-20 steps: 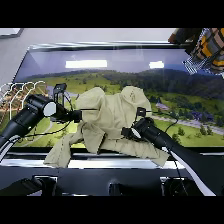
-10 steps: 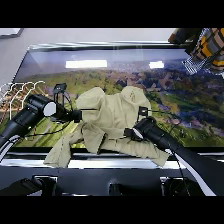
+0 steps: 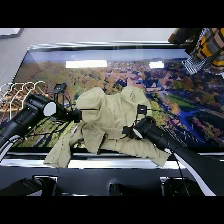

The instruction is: Fold the clothes and pants, and hang the long-sleeved shirts on hangers.

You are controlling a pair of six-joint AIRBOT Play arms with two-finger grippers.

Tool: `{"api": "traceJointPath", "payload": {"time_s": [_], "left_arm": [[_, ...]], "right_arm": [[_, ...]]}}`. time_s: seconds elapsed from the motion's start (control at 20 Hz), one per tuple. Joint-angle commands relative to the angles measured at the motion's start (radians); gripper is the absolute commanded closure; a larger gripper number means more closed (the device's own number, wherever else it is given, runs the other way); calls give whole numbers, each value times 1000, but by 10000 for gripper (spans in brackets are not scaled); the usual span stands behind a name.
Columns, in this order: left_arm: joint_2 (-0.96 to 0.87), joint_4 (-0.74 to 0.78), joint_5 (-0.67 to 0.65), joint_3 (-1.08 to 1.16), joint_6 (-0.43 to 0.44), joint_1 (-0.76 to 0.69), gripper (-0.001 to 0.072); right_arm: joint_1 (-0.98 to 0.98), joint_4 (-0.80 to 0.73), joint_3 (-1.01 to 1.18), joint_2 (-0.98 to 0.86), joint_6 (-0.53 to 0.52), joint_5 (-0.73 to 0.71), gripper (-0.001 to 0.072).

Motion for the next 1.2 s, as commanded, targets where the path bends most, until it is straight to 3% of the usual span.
{"api": "traceJointPath", "payload": {"time_s": [0.0,0.15,0.25,0.3,0.4,0.6,0.85,1.15], "left_arm": [[0,0,1,0,0,0,170],[0,0,1,0,0,0,170],[0,0,-2,0,0,0,170],[2,-11,-11,0,11,0,166],[7,-94,-30,0,143,-3,83],[-2,-180,48,-32,263,-111,83],[-62,-171,150,-44,235,-261,83],[-140,-18,152,-44,219,-370,84]], "right_arm": [[1,-9,1,-5,2,-18,547],[1,-16,1,-10,2,-17,547],[1,-13,1,-19,2,-3,671],[1,-5,3,-16,1,19,671],[1,-4,12,3,-32,106,672],[1,-5,17,78,-74,158,671],[1,-3,18,80,-46,153,671],[1,4,18,80,-40,147,671]]}}
